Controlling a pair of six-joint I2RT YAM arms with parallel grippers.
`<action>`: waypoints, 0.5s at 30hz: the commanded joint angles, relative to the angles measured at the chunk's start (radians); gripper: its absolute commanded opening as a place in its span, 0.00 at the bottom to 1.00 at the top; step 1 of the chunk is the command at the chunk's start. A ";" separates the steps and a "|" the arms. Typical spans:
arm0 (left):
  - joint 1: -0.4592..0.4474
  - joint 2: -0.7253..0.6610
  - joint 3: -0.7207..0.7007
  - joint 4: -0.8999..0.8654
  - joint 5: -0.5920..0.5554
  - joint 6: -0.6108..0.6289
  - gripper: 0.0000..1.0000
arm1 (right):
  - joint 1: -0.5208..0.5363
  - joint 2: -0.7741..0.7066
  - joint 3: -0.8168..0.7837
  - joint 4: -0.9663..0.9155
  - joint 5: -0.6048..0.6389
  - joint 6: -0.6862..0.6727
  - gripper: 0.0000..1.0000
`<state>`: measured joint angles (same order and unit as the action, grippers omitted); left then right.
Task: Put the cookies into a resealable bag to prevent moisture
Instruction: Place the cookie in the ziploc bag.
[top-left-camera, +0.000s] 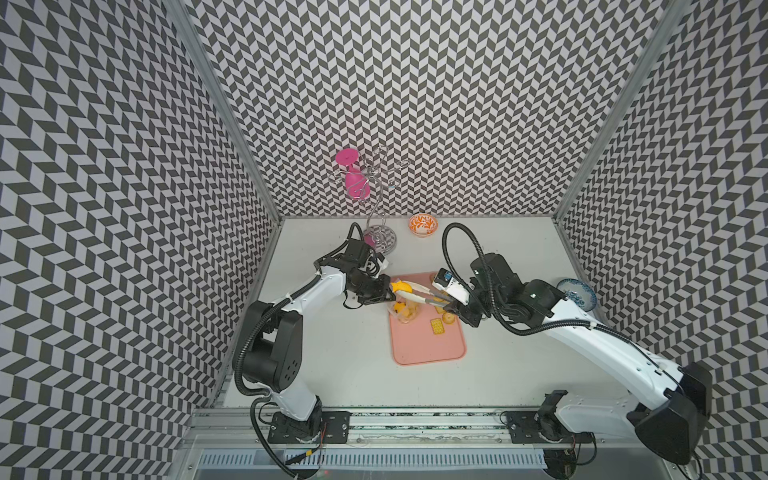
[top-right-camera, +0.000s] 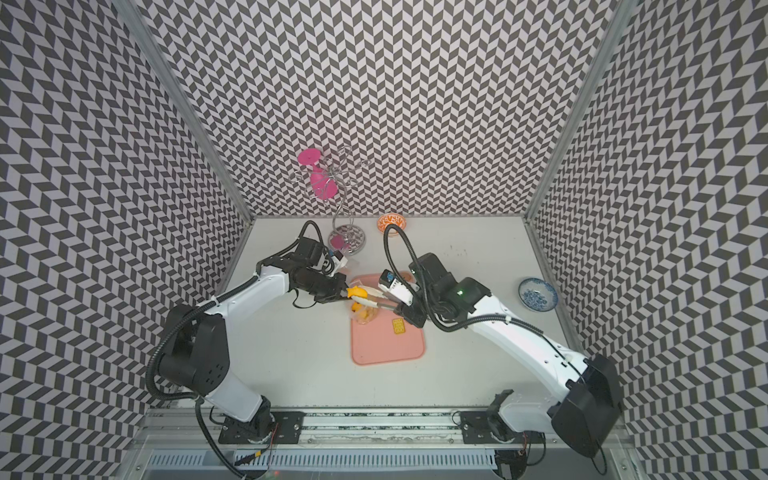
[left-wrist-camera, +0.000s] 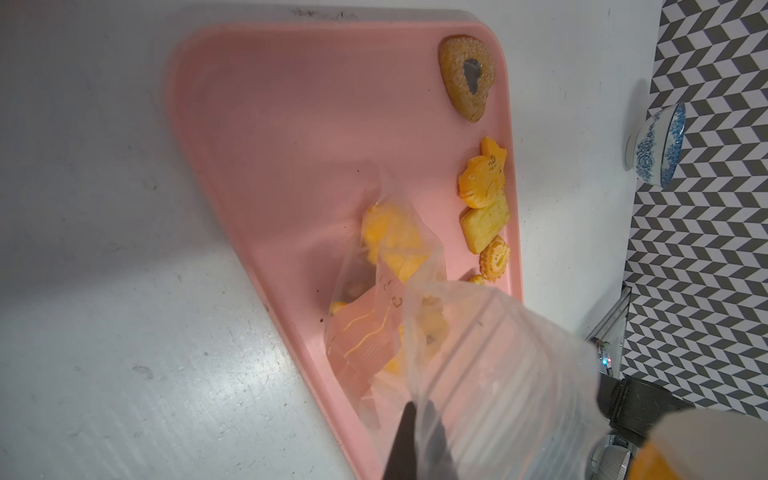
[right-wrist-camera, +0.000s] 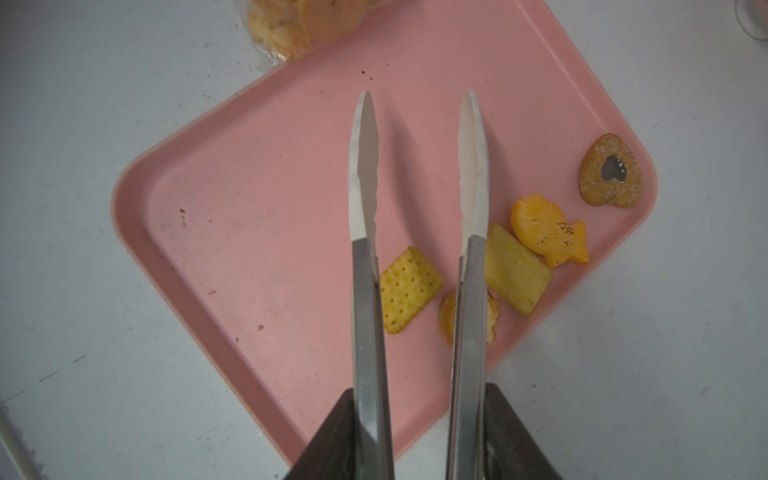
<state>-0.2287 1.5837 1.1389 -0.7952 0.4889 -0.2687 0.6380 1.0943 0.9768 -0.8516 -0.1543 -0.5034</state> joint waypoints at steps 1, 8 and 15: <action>0.003 0.002 0.008 0.004 -0.131 0.012 0.00 | 0.016 -0.008 -0.033 0.023 -0.028 -0.051 0.42; -0.011 0.042 -0.031 0.023 -0.196 0.011 0.00 | 0.046 -0.027 -0.084 0.018 -0.022 -0.067 0.43; -0.029 0.019 0.090 0.004 -0.028 -0.032 0.00 | 0.070 -0.022 -0.098 -0.001 -0.010 -0.084 0.43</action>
<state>-0.2436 1.6222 1.1496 -0.7929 0.3805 -0.2817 0.6964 1.0920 0.8795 -0.8726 -0.1562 -0.5606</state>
